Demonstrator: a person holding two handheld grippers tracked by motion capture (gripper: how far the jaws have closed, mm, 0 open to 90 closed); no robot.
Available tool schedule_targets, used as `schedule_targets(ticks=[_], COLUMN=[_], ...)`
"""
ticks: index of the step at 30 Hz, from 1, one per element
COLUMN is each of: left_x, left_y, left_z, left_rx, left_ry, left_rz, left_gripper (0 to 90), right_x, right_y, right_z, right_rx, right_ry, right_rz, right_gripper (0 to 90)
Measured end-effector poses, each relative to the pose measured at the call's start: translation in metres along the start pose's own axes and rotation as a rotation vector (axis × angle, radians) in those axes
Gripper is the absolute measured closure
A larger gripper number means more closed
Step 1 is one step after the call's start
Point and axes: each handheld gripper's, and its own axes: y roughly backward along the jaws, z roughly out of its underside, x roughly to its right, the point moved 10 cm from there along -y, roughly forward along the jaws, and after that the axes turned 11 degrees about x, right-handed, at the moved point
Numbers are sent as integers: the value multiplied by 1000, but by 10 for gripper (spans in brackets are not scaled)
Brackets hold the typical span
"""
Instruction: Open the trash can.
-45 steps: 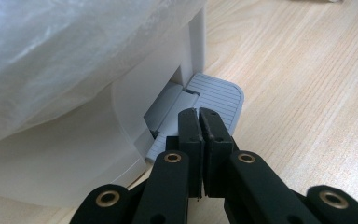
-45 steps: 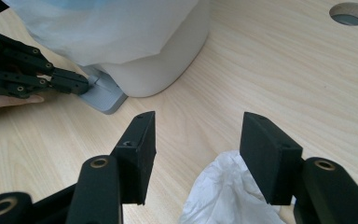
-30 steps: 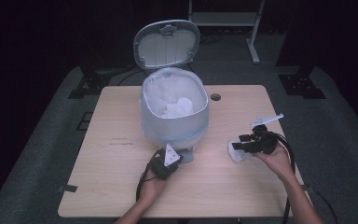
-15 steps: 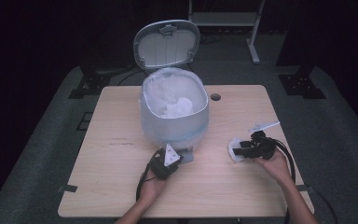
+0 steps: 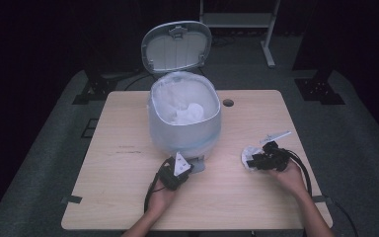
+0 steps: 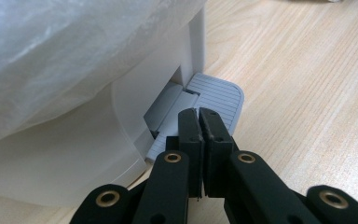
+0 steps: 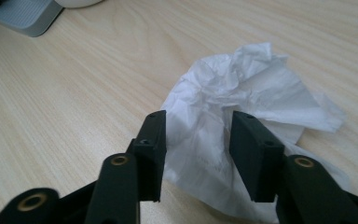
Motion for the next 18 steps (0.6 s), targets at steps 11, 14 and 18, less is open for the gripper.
schedule_targets(ticks=[11,14,18], left_x=[0,0,0], left_y=[0,0,0], left_z=[0,0,0], left_rx=[0,0,1], left_ry=[4,4,6], left_rz=[-2,-2,-2], left_gripper=[878,878,878], right_x=[0,-1,-2], right_y=[-1,-1,-1], right_z=[4,4,4], right_rx=[-6,-10,-11], right_ry=[5,13,20], right_rz=[0,-1,-3], right_gripper=[707,741,775])
